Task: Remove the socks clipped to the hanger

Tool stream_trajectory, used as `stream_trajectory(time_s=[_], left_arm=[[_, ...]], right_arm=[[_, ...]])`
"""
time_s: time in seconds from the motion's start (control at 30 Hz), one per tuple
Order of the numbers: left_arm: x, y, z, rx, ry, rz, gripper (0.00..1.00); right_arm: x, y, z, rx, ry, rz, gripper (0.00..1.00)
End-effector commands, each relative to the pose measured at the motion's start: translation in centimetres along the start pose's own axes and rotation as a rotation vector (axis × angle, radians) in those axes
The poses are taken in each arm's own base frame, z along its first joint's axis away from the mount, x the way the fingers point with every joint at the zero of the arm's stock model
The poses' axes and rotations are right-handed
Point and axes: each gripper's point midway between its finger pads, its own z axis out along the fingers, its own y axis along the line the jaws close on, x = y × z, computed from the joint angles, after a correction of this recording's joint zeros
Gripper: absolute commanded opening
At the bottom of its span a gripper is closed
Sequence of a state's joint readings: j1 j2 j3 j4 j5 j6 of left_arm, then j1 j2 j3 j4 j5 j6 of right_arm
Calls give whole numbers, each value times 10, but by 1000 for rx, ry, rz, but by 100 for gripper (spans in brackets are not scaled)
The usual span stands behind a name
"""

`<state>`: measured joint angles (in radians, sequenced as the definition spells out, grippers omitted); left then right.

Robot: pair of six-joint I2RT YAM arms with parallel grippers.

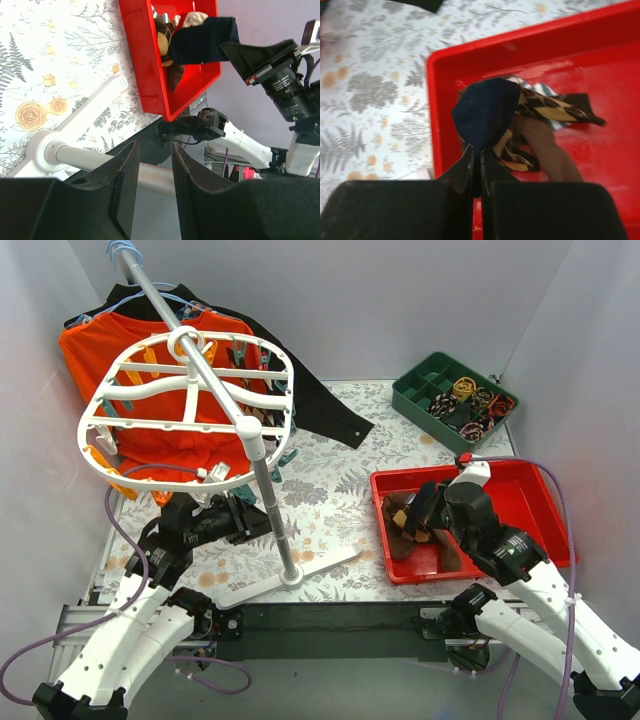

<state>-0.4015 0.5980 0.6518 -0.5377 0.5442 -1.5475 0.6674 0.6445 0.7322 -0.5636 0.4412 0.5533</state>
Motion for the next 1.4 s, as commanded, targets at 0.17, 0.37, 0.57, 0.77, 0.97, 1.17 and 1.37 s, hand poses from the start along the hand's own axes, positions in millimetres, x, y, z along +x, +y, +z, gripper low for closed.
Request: stream_trajectory(time_s=[0.17, 0.37, 0.57, 0.77, 0.97, 1.17, 1.37], left_arm=[[-5, 10, -5, -63, -53, 23, 30], [-7, 13, -10, -83, -82, 23, 32], [-4, 18, -15, -102, -97, 4, 32], [-2, 18, -25, -113, -123, -5, 32], [3, 15, -32, -100, -128, -25, 32], [10, 12, -39, -67, -133, -50, 31], [13, 5, -41, -37, -124, -48, 31]], right_arm=[[-10, -41, -12, 224, -28, -7, 65], [-63, 18, 2, 5, -127, -144, 89], [-101, 93, 29, -242, -205, -211, 98], [-122, 186, 65, -575, -269, -201, 98], [-119, 256, 123, -792, -318, -277, 97], [-117, 304, 174, -857, -350, -305, 98], [-101, 325, 218, -855, -294, -231, 92]])
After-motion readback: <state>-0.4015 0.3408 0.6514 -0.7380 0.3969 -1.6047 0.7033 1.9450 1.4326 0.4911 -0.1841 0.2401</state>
